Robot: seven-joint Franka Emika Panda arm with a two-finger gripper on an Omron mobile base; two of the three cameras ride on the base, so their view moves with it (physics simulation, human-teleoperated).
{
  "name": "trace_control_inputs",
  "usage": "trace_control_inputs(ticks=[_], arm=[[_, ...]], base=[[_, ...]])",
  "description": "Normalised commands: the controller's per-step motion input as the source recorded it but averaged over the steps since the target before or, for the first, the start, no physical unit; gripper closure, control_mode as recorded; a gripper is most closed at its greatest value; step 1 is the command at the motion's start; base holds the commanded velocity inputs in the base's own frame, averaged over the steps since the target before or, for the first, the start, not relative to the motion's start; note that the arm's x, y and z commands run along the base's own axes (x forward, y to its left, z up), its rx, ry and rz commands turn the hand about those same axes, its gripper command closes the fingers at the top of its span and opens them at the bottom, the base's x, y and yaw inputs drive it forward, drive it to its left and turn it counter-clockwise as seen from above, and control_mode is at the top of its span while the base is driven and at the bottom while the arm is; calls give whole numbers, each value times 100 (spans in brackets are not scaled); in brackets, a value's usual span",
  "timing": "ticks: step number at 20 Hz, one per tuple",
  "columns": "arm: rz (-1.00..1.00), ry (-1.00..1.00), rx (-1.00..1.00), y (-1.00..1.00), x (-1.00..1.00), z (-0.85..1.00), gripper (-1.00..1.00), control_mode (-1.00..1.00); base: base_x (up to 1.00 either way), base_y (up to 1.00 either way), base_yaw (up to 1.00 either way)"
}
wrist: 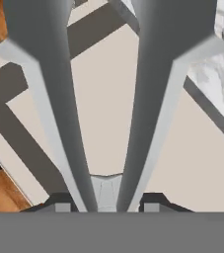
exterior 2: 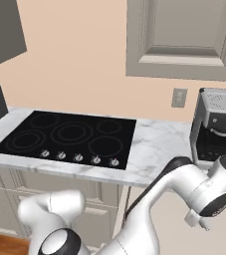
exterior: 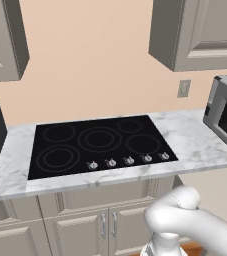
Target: Take the tongs from the drawer on the right and place them on the dining counter next to the tray containing the hot dog.
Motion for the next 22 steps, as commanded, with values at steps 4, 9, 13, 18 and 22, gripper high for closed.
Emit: trace_control_inputs(ticks=[4, 9, 13, 18, 22], arm=[[4, -15, 0, 67, 33, 69, 100, -100], [0, -3, 0, 79, 45, 56, 100, -100], [0, 1, -3, 94, 54, 33, 100, -100], [0, 12, -3, 96, 52, 15, 100, -100], [-1, 15, -2, 79, 49, 4, 100, -100]], base=[[0, 0, 0], [0, 0, 0], [0, 0, 0], [0, 0, 0], [0, 0, 0]])
